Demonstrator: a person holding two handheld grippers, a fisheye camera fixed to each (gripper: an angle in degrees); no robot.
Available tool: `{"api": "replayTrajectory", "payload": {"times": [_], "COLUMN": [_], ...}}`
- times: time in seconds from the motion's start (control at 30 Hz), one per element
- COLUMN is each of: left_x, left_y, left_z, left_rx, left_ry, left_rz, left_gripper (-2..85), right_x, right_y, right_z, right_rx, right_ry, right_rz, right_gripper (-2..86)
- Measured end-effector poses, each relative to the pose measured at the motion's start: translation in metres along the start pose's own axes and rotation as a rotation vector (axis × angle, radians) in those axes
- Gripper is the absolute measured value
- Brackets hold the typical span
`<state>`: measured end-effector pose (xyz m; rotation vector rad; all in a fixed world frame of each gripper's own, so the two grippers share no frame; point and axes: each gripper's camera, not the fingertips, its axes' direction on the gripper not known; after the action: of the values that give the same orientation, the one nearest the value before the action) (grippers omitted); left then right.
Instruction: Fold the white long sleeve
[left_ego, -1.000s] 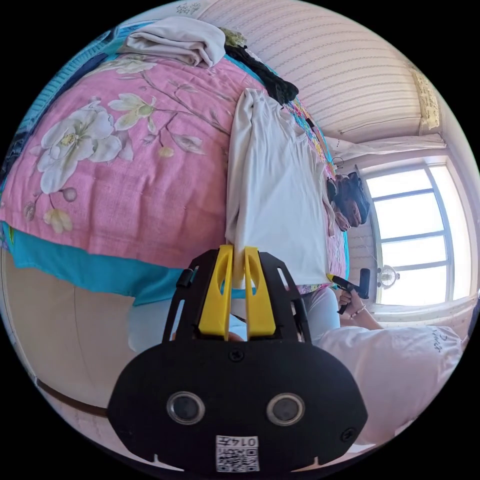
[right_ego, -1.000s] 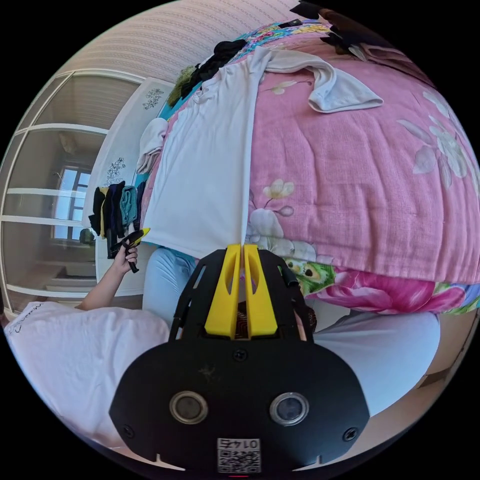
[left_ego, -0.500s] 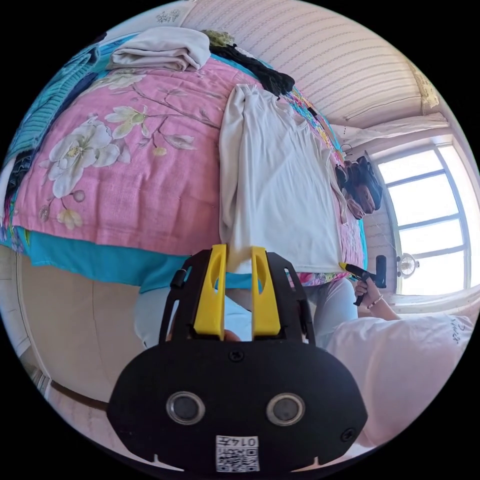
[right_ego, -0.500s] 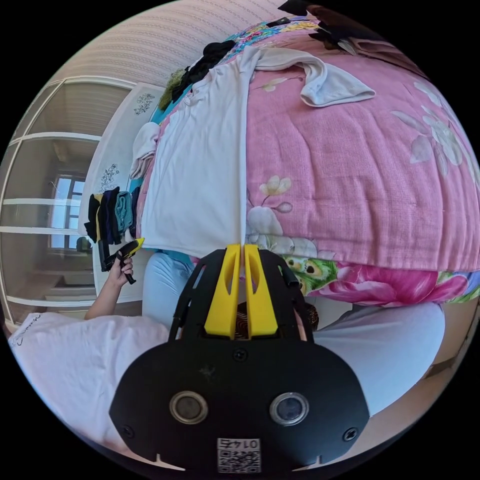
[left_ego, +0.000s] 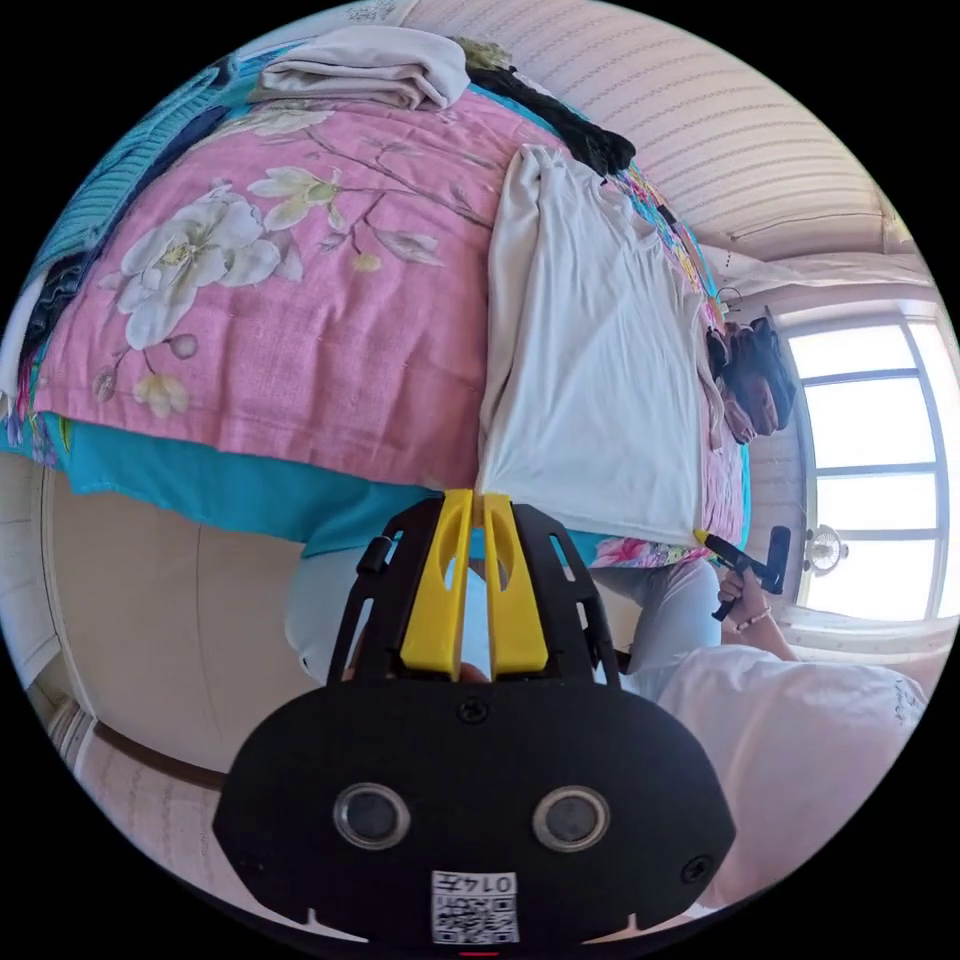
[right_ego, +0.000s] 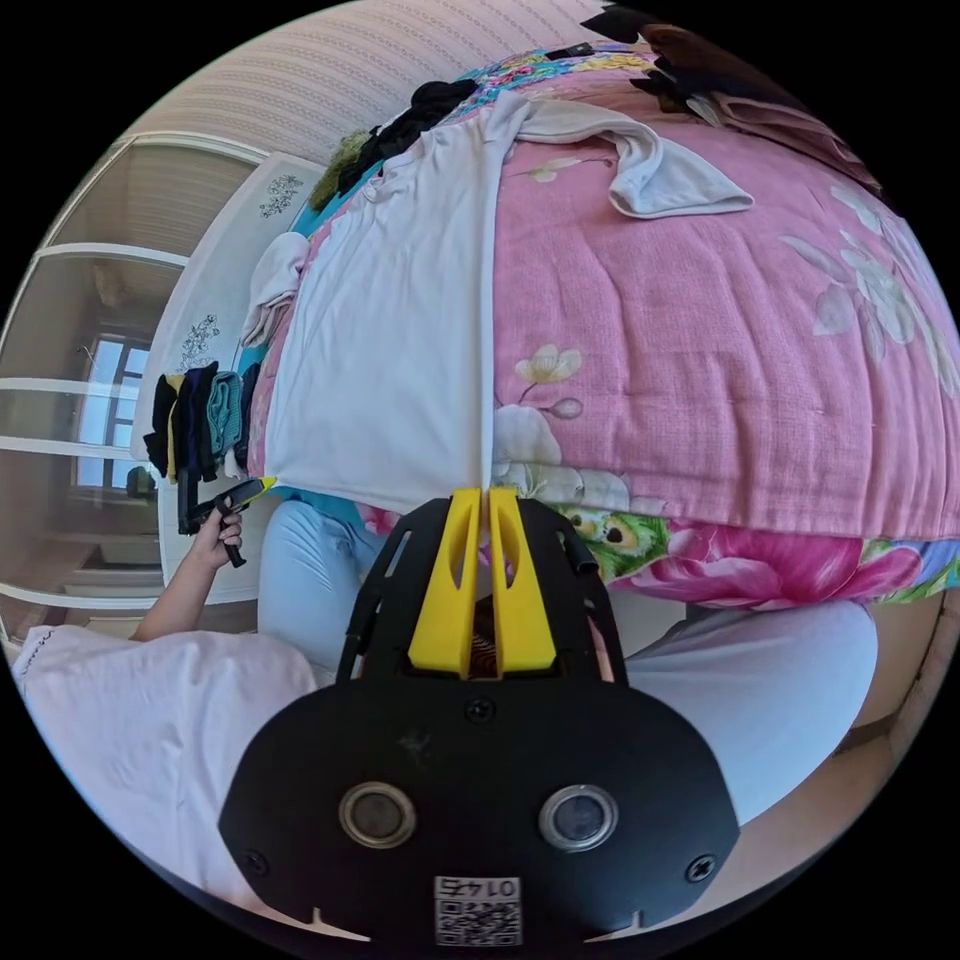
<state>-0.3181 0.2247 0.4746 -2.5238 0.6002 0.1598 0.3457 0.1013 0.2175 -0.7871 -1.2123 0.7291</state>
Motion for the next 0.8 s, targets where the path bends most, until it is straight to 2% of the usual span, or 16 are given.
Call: {"api": "replayTrajectory", "payload": {"times": [0.2, 0.43, 0.53, 0.63, 0.73, 0.8], "left_x": [0.024, 0.059, 0.104, 0.175, 0.264, 0.344], "left_y": [0.036, 0.071, 0.075, 0.066, 0.048, 0.032], "left_z": [-0.037, -0.056, -0.064, -0.061, -0.046, -0.026], "left_rx": [0.089, -0.006, -0.002, -0.010, -0.005, 0.017], "left_ry": [0.200, -0.032, -0.099, -0.184, -0.203, -0.155], "left_rz": [0.027, 0.001, 0.059, 0.198, 0.360, 0.493], "left_gripper": [-0.8, -1.0, -1.0, -1.0, -0.9, -0.8], "right_x": [-0.003, -0.007, -0.011, -0.017, -0.012, 0.006], "right_y": [0.030, 0.066, 0.076, 0.075, 0.065, 0.056], "right_z": [-0.049, -0.104, -0.136, -0.169, -0.205, -0.236], "right_rx": [0.051, 0.128, 0.206, 0.271, 0.401, 0.577], "right_ry": [-0.058, -0.084, -0.133, -0.078, -0.013, 0.001], "right_rz": [0.022, 0.018, 0.000, -0.070, -0.112, -0.021], "right_gripper": [0.0, -0.2, -0.1, 0.4, 2.1, 6.8]}}
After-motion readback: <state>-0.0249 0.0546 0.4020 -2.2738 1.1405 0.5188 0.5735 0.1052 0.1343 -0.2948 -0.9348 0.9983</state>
